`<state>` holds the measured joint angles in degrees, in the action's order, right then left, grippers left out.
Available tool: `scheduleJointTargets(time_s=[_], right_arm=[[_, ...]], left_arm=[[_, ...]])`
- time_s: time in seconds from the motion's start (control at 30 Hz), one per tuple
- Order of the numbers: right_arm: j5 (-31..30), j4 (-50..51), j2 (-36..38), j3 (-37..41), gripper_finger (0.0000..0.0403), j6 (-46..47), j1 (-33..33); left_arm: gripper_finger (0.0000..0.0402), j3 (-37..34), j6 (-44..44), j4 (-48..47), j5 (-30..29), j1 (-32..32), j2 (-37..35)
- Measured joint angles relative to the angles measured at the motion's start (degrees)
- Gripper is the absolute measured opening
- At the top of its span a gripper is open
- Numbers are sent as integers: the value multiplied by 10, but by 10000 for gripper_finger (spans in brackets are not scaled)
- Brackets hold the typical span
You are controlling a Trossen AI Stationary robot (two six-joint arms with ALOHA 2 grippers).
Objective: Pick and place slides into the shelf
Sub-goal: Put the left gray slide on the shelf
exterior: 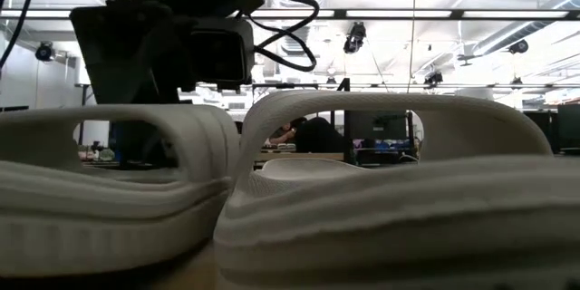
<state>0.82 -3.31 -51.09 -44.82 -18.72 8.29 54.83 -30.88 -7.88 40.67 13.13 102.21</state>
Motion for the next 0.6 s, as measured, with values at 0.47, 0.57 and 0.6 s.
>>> scheduleJointTargets(time_s=[0.47,0.57,0.6], right_arm=[[0,0,0,0,9,-4,0],[0,0,0,0,9,-4,0],[0,0,0,0,9,-4,0]], left_arm=[[2,-1,128,5,81,-9,0],[2,-1,132,5,88,-17,-4],[1,-1,132,6,88,-19,-7]])
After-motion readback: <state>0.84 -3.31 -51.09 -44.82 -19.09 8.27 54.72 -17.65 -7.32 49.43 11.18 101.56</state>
